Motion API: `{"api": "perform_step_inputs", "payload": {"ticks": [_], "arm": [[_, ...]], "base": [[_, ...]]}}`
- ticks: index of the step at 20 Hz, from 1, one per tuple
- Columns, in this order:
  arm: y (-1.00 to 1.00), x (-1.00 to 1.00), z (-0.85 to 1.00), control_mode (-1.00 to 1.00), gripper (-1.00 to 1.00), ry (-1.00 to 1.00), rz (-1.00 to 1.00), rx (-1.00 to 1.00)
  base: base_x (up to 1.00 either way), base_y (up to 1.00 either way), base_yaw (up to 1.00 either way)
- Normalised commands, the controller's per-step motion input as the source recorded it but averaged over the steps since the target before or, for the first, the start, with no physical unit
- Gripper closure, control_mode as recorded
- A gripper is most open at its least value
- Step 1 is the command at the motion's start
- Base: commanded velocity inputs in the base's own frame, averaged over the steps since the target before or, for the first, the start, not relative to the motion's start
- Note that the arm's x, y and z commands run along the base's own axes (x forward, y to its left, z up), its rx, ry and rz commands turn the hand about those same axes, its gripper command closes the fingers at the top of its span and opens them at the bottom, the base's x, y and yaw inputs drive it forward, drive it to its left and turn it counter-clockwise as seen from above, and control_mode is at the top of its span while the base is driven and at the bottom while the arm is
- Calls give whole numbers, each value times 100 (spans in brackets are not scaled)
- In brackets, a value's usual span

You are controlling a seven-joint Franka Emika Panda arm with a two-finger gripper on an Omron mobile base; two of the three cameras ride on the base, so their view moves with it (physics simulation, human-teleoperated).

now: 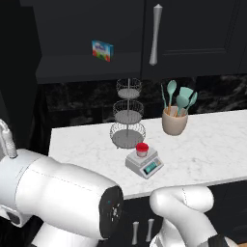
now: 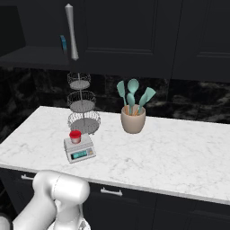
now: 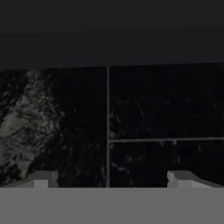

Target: Pick the jam and place it on the digital scale for weighing, and close the cabinet.

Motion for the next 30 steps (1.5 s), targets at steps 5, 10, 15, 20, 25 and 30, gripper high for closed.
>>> {"api": "perform_step_inputs", "payload": {"ticks": [5, 10, 15, 20, 25, 30], "arm": [[51, 64, -36, -100, -100, 5, -15, -16], [6, 77, -31, -100, -100, 0, -15, -7], [6, 93, -42, -100, -100, 0, -14, -5], [73, 93, -45, -100, -100, 0, -7, -1], [27, 91, -23, -100, -100, 1, -8, 0], [4, 100, -38, -100, -100, 2, -13, 0]], "base": [[0, 0, 0], [0, 0, 0], [0, 0, 0], [0, 0, 0], [0, 0, 0], [0, 0, 0]]}}
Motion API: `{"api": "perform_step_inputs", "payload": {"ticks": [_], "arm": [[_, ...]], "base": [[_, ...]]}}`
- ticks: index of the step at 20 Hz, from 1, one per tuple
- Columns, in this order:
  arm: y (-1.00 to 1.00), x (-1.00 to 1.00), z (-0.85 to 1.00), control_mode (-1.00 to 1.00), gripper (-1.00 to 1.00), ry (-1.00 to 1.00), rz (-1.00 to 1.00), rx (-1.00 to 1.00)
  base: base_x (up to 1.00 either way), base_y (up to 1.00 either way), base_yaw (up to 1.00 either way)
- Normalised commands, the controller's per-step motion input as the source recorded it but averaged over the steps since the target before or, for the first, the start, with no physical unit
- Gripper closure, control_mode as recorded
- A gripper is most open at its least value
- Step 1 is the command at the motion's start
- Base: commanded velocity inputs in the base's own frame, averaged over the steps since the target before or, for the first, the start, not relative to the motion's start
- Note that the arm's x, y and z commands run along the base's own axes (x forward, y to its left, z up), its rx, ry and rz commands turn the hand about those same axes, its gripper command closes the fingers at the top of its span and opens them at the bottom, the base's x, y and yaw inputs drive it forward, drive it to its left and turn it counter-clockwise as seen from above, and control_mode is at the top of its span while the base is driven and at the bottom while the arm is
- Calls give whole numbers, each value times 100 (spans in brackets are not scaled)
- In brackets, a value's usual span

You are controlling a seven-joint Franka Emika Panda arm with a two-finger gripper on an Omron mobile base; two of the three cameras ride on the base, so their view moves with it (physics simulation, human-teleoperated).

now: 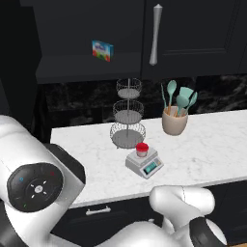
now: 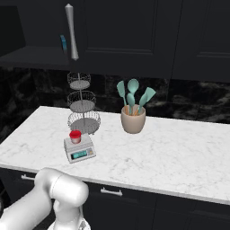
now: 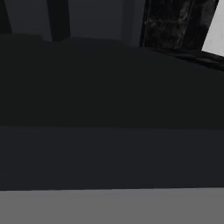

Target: Pick the jam and place it on the digital scale for weighing, and close the cabinet.

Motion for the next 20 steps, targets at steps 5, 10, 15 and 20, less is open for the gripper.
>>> {"api": "perform_step_inputs", "payload": {"ticks": [5, 10, 15, 20], "arm": [[14, 100, -57, -100, -100, 0, -12, -1], [-46, 91, -8, -100, -100, 0, -14, 0], [-82, 77, 0, -100, -100, 0, -14, 3], [-98, 68, 0, -100, -100, 0, -14, 9]], "base": [[0, 0, 0], [0, 0, 0], [0, 0, 0], [0, 0, 0]]}}
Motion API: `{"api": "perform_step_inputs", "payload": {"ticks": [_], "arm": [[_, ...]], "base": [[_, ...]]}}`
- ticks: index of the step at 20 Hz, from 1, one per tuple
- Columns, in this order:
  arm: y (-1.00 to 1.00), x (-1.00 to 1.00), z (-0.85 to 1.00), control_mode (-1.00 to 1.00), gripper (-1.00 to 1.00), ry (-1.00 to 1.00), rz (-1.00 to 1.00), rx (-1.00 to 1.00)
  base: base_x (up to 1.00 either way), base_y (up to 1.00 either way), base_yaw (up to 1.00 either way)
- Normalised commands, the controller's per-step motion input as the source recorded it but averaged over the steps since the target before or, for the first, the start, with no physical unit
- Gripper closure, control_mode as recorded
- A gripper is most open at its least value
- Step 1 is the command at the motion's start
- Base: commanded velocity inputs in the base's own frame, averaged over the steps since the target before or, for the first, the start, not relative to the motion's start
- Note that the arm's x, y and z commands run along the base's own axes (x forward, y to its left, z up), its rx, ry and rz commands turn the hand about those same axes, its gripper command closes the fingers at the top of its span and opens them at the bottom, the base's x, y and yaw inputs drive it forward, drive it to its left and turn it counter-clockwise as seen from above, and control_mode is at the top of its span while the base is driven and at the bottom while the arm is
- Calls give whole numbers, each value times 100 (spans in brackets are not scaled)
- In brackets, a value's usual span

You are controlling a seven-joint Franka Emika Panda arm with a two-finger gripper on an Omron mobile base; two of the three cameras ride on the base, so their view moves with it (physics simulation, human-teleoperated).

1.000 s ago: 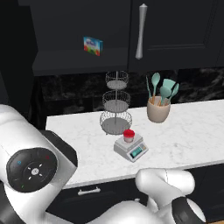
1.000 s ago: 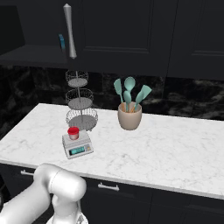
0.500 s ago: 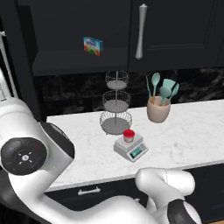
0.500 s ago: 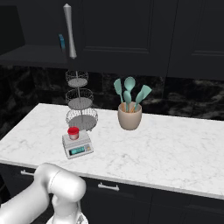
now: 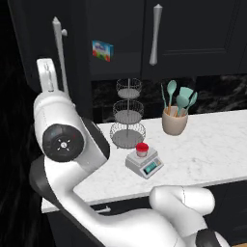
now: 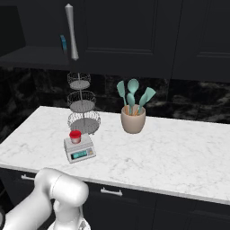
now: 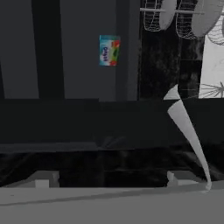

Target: Pick the jam and place it on the digital scale for weighing, and close the cabinet.

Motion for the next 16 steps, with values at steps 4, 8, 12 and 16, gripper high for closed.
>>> {"api": "perform_step_inputs", "payload": {"ticks": [4, 8, 12, 16], "arm": [[-97, 91, 0, -100, -100, 0, -20, 7], [-89, 99, 0, -100, -100, 0, -24, 5], [-56, 100, 0, -100, -100, 0, -23, 4], [-54, 100, 0, -100, -100, 0, -9, 7]], "base": [[0, 0, 0], [0, 0, 0], [0, 0, 0], [0, 0, 0]]}}
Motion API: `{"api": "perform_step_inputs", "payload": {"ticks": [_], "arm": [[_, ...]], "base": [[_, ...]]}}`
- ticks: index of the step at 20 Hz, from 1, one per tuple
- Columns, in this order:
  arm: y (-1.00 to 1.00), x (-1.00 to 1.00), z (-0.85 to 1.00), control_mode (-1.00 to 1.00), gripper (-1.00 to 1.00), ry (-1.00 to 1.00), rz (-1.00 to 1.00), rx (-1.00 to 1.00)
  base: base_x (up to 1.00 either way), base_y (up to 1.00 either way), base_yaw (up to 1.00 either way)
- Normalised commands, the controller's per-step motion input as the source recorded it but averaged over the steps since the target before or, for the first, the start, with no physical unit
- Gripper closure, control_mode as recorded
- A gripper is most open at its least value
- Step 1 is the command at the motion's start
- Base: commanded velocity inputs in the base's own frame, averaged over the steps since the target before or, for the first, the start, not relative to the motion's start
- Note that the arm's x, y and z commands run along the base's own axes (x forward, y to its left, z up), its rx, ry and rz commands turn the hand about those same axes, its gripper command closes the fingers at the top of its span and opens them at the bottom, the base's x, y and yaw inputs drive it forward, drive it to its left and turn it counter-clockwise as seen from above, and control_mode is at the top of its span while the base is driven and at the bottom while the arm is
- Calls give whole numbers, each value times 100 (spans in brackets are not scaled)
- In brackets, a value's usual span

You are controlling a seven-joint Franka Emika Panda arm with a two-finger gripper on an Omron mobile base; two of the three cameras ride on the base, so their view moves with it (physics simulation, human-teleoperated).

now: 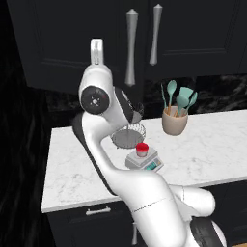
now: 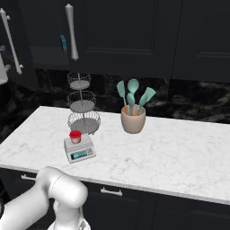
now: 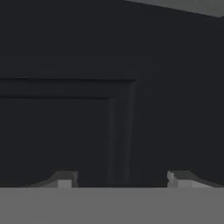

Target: Pick the jam and place it on the digital scale for weighing, and close the cabinet.

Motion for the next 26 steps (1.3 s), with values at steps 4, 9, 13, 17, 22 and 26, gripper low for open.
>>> {"api": "perform_step_inputs", "payload": {"ticks": [4, 9, 13, 17, 22, 26], "arm": [[-54, 100, 0, -100, -100, 0, -1, 7], [-59, 100, -9, -100, -100, 1, 0, 6], [-26, 100, -18, -100, -100, 0, 0, 4], [-23, 99, -11, -100, -100, 0, 1, 3], [-26, 99, -10, -100, -100, 0, 2, 4], [-43, 73, -9, -100, -100, 1, 1, 4]], "base": [[0, 0, 0], [0, 0, 0], [0, 0, 0], [0, 0, 0], [0, 0, 0], [0, 0, 0]]}}
